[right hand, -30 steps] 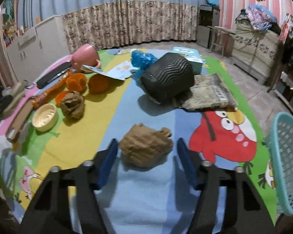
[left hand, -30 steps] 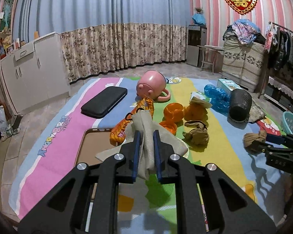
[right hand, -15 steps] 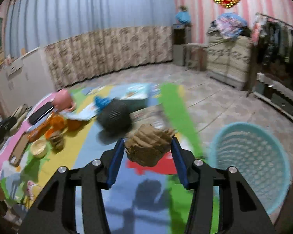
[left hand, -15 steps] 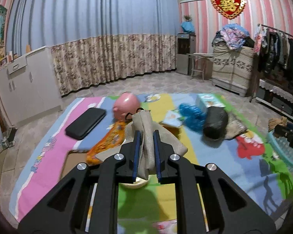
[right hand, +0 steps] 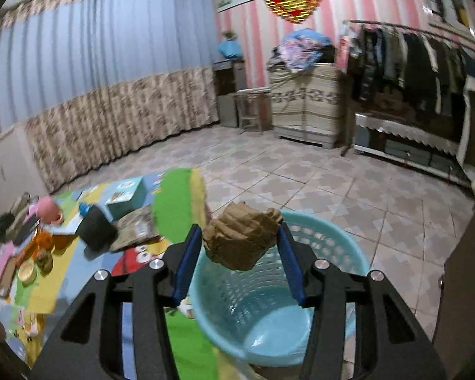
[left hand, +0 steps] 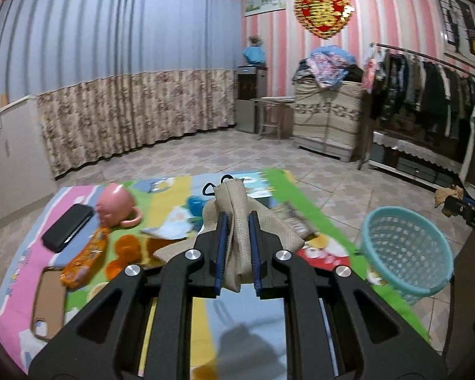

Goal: Collect trash
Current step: 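Carry both items over the blue basket and open both grippers to drop them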

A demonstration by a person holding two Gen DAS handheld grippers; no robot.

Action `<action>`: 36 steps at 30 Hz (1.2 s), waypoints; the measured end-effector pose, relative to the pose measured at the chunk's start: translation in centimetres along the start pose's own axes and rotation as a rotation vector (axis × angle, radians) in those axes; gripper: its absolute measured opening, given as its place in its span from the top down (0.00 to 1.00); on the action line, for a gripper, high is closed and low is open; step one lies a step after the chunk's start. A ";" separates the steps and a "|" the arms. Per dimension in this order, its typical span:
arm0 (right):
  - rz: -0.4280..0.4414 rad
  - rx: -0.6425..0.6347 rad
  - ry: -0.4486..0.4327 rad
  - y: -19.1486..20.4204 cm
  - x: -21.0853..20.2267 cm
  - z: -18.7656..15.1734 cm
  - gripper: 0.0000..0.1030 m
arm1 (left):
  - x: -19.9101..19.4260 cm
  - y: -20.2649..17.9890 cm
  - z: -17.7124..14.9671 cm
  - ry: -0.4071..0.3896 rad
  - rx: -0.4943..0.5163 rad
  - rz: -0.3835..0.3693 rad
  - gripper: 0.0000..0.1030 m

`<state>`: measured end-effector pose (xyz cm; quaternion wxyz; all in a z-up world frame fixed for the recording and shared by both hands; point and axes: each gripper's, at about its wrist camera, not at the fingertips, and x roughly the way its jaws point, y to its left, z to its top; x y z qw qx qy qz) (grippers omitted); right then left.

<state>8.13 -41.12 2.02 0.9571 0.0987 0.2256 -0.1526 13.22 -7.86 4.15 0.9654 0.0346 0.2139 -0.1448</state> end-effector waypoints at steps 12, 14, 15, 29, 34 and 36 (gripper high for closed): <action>-0.069 0.047 0.002 -4.4 0.8 -0.6 0.52 | 2.4 -8.1 0.2 0.017 0.055 -0.129 0.88; -0.082 0.050 0.001 -5.0 0.6 -0.7 0.52 | 3.1 -9.5 0.1 0.031 0.051 -0.159 0.88; -0.085 0.054 0.001 -5.5 0.6 -0.8 0.52 | 3.4 -10.3 0.0 0.035 0.052 -0.171 0.88; -0.096 0.143 0.064 -7.6 3.0 -1.9 0.52 | 7.4 -19.2 -1.4 0.081 0.120 -0.300 0.88; -0.129 0.158 0.080 -8.2 4.2 -1.9 0.52 | 9.0 -21.6 -1.9 0.091 0.140 -0.317 0.88; -0.130 0.172 0.081 -8.4 4.6 -1.8 0.52 | 9.6 -22.3 -1.9 0.096 0.149 -0.319 0.88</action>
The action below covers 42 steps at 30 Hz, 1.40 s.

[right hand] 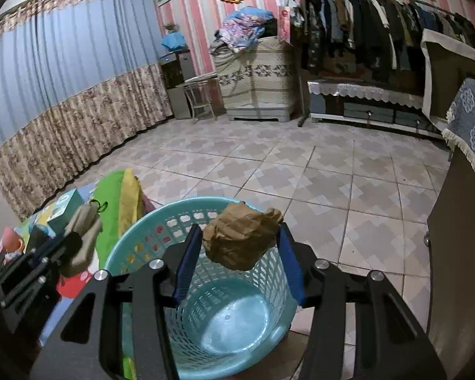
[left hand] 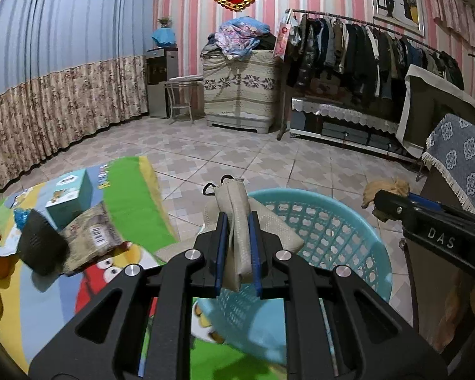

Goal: Collect trash
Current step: 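Carry both items over the blue basket and open both grippers to drop them, then move both tools back over the play mat toward the remaining items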

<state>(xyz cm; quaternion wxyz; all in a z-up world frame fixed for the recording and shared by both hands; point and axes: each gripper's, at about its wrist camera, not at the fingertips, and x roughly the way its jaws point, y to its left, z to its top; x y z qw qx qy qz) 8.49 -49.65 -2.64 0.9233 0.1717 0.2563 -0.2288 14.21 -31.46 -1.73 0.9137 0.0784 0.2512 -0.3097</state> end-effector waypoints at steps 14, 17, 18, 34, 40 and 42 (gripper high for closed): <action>-0.012 0.005 0.040 -0.5 1.6 0.3 0.52 | 1.2 -0.1 0.8 -0.006 0.023 0.031 0.51; -0.012 -0.002 0.042 -0.2 1.6 0.2 0.52 | 0.9 0.9 1.2 -0.020 0.013 0.052 0.43; -0.012 -0.005 0.043 -0.2 1.7 0.2 0.52 | 0.8 1.2 1.4 -0.022 0.008 0.061 0.38; 0.036 -0.002 0.084 2.9 4.3 -0.5 0.49 | -0.7 5.3 2.0 -0.060 -0.013 0.154 0.15; 0.028 -0.007 0.085 3.5 4.3 -0.3 0.25 | -0.9 6.7 1.7 -0.051 -0.030 0.178 0.12; 0.024 -0.005 0.090 3.4 4.4 -0.3 0.24 | -1.1 7.1 1.6 -0.056 -0.041 0.191 0.12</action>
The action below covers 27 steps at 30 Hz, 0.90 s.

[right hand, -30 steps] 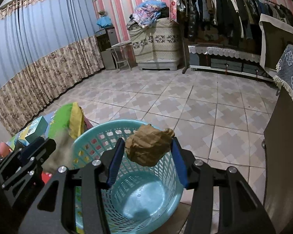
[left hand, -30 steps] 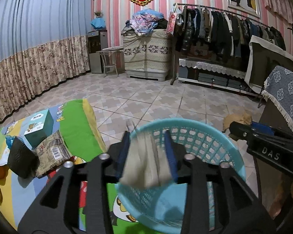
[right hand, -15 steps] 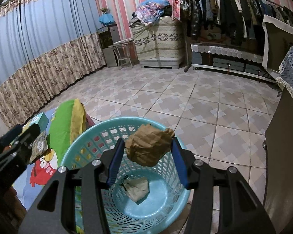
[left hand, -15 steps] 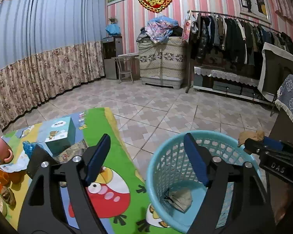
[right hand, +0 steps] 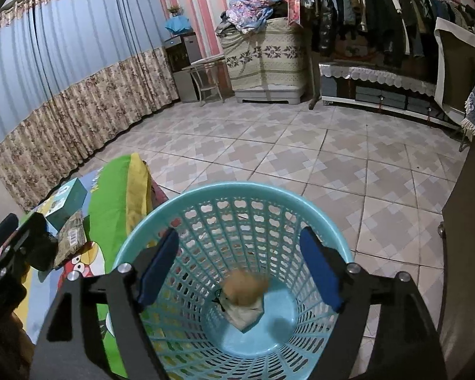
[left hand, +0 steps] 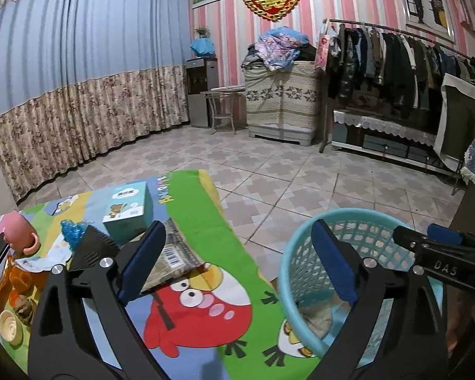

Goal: Collect trash
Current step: 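Move both tools back over the play mat toward the remaining items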

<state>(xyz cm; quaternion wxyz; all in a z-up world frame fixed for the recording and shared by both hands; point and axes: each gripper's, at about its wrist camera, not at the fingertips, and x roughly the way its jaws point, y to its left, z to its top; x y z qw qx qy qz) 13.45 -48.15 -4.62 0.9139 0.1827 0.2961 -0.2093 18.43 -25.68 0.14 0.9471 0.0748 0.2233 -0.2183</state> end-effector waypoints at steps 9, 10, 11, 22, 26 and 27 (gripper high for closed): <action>-0.008 -0.024 -0.038 0.9 -1.0 0.2 0.15 | -1.8 2.7 0.0 -0.026 -0.043 0.027 0.08; -0.008 -0.029 -0.041 1.0 -1.1 0.3 0.15 | -2.1 3.0 0.0 -0.029 -0.048 0.031 0.08; -0.007 -0.034 -0.043 1.3 -1.2 0.3 0.15 | -2.3 3.2 0.0 -0.030 -0.052 0.034 0.08; 0.053 -0.113 -0.108 7.1 -3.6 -0.6 0.14 | -6.1 10.6 -0.8 -0.057 -0.146 0.136 0.05; 0.063 -0.162 -0.127 9.6 -4.0 -1.2 0.07 | -7.5 13.9 -1.8 -0.055 -0.162 0.191 0.05; 0.064 -0.181 -0.131 10.3 -4.0 -1.5 0.07 | -7.8 14.7 -2.1 -0.052 -0.164 0.210 0.05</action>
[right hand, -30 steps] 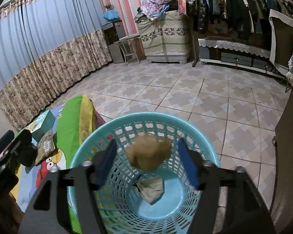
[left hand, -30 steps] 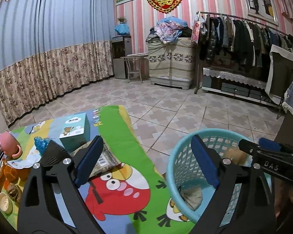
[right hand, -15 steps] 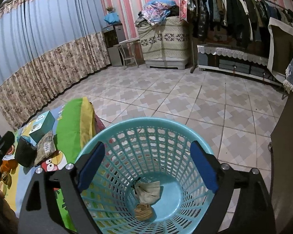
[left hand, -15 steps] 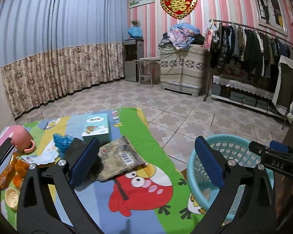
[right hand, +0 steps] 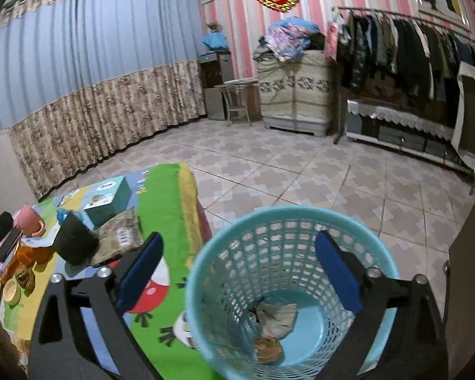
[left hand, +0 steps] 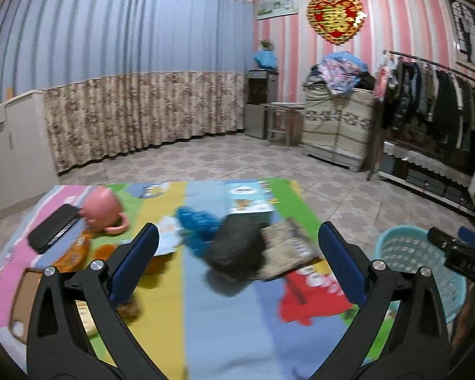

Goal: Collect trash
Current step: 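Move both tools back over the play mat toward the remaining items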

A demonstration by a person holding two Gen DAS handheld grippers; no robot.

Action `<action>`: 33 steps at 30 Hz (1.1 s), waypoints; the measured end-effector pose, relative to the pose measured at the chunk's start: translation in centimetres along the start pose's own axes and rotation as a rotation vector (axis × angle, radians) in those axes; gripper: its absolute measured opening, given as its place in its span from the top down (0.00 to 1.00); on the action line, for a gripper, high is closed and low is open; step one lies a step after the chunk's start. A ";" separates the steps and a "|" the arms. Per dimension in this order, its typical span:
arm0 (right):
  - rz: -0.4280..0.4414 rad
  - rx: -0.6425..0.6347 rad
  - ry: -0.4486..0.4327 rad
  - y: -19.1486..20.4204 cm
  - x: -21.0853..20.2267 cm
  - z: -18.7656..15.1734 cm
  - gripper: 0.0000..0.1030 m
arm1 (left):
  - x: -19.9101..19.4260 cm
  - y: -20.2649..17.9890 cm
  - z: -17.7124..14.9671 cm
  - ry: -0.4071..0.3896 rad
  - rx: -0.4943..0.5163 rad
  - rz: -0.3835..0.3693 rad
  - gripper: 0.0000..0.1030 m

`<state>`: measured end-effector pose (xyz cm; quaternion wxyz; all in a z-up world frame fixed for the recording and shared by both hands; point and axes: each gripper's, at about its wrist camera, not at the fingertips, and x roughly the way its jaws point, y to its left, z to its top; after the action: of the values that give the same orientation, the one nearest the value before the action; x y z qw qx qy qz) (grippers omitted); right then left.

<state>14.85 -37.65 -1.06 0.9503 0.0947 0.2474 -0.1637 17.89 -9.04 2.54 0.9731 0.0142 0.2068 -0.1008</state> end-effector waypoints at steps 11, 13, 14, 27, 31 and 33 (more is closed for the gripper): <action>0.025 -0.157 0.023 5.6 0.6 -1.5 0.06 | -2.1 11.9 -4.4 0.098 -0.083 0.173 0.05; 0.033 -0.183 0.036 6.5 0.7 -1.9 0.06 | -2.2 13.4 -5.2 0.119 -0.084 0.192 0.05; 0.037 -0.202 0.044 7.1 0.8 -2.2 0.06 | -2.3 13.9 -5.5 0.126 -0.080 0.201 0.05; 0.123 -0.213 0.126 11.0 1.3 -4.1 0.06 | 0.8 17.2 -9.5 0.317 -0.066 0.186 0.05; 0.140 -0.205 0.151 11.8 1.9 -4.4 0.06 | 2.5 17.4 -9.5 0.367 -0.070 0.157 0.06; 0.127 -0.223 0.158 12.3 2.1 -4.7 0.06 | 3.4 17.4 -9.4 0.401 -0.073 0.135 0.06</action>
<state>18.95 -25.62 -4.94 0.9410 0.0167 0.3314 -0.0668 20.70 8.04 -7.66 0.9169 0.0123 0.3983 -0.0232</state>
